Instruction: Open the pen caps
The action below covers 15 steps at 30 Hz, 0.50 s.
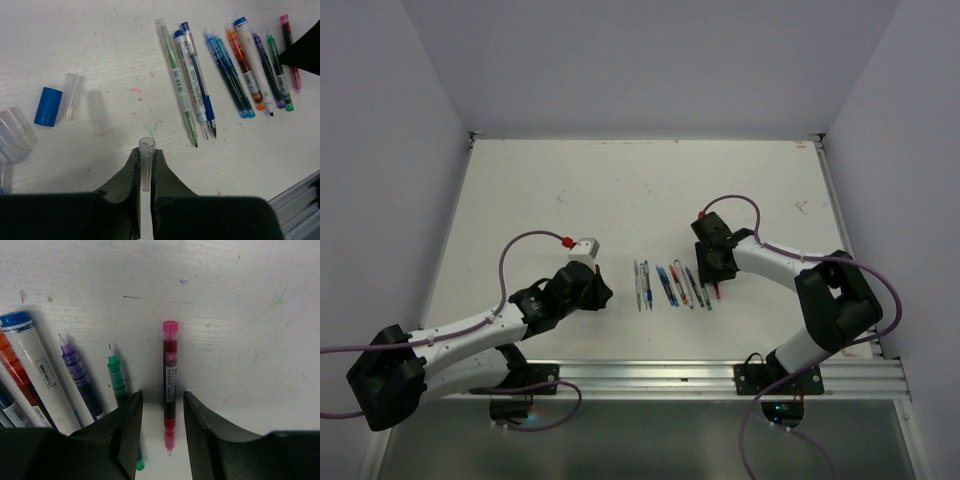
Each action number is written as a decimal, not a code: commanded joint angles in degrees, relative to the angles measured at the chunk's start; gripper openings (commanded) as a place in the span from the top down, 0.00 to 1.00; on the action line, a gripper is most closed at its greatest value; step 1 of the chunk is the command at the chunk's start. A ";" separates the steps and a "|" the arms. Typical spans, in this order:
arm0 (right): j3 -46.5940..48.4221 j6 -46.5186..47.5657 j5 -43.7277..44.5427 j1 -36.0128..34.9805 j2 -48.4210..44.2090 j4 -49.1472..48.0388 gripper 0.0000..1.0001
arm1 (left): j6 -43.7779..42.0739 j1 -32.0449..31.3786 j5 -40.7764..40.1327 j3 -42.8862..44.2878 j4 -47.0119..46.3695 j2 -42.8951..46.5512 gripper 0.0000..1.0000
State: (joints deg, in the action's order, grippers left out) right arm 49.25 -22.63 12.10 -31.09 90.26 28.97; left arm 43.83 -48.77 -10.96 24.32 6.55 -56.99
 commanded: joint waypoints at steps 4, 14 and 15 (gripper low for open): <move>-1.27 -1.27 1.00 0.15 -2.71 -0.14 0.55 | -1.47 1.31 -4.76 3.89 -2.15 -5.14 1.00; -1.18 -2.24 1.09 0.15 -15.81 2.58 0.52 | -3.14 2.19 -5.39 5.12 -5.58 -11.73 1.00; -1.18 -2.24 1.09 0.15 -17.56 2.76 0.52 | -3.23 2.37 -5.30 5.48 -5.58 -12.35 1.00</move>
State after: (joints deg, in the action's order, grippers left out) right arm 47.72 -23.66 12.45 -31.09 76.40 30.24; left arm 42.24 -47.16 -14.00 27.07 4.29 -67.61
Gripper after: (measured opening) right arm 0.474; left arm 0.054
